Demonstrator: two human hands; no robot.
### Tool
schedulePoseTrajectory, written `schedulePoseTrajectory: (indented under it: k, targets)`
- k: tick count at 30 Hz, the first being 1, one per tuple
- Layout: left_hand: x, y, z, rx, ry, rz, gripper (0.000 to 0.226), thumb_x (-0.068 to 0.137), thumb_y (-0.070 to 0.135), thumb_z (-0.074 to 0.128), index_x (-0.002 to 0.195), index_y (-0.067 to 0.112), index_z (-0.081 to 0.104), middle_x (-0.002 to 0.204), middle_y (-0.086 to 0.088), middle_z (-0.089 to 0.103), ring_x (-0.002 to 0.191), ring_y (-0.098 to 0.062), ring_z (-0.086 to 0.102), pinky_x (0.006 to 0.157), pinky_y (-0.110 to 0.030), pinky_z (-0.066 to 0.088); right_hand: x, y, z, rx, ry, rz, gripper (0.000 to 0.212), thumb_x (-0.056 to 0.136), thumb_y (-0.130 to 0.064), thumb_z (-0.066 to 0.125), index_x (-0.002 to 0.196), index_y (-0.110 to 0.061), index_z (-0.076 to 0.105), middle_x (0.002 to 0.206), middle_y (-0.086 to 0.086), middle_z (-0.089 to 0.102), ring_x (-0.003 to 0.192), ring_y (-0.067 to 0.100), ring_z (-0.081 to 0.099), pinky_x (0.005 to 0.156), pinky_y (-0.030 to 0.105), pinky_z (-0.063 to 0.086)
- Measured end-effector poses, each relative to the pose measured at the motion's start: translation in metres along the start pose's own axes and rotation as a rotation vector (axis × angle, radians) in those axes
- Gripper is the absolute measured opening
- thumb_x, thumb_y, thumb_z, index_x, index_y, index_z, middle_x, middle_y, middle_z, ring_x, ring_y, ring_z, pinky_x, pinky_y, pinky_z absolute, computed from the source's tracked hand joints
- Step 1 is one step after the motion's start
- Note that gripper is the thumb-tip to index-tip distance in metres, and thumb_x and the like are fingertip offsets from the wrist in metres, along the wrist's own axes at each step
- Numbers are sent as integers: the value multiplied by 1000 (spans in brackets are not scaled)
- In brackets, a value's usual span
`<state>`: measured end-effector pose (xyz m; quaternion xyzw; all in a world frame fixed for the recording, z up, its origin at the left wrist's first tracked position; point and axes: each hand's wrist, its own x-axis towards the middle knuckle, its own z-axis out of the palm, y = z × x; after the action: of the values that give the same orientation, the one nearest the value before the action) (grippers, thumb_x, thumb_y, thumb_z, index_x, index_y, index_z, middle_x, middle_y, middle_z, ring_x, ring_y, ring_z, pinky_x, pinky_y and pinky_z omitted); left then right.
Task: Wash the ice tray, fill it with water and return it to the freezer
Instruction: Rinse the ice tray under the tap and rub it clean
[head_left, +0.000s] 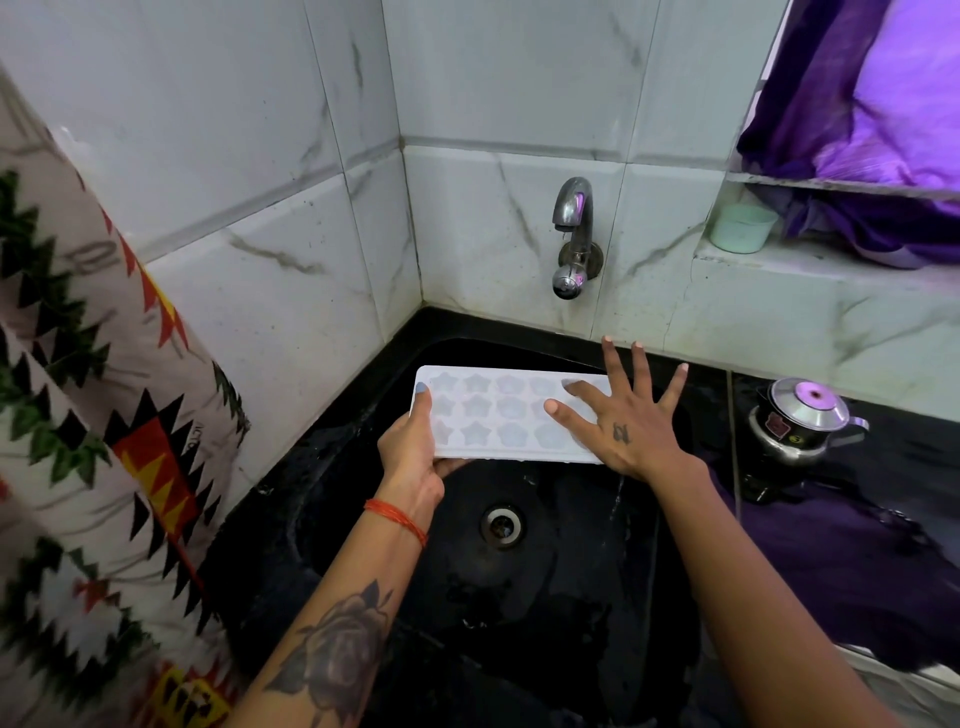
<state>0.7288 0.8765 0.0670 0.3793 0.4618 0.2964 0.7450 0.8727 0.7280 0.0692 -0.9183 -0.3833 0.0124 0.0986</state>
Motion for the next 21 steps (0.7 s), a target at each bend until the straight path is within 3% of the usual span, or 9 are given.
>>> schedulePoseTrajectory:
  k: [10, 14, 21]
  targets:
    - [1, -1, 0, -10, 7, -6, 28, 88, 42, 63, 90, 14, 65, 87, -7, 71, 77, -24, 70, 55, -37, 57, -1, 2, 1, -69, 30, 12, 88, 63, -86, -7, 127, -53, 43, 160, 3, -12, 143, 30, -24, 96, 62, -31]
    - [0, -1, 1, -8, 6, -6, 30, 88, 42, 63, 94, 13, 65, 88, -7, 71, 79, -24, 70, 59, -39, 59, -1, 1, 1, -74, 14, 20, 90, 62, -86, -10, 131, -54, 39, 159, 3, -14, 142, 30, -27, 93, 59, -34]
    - [-1, 0, 2, -16, -4, -9, 30, 89, 42, 62, 94, 13, 65, 87, -7, 71, 77, -24, 69, 54, -37, 58, -1, 2, 1, -25, 3, -3, 92, 63, -86, -6, 135, -50, 38, 160, 1, -14, 142, 27, -28, 96, 59, -32]
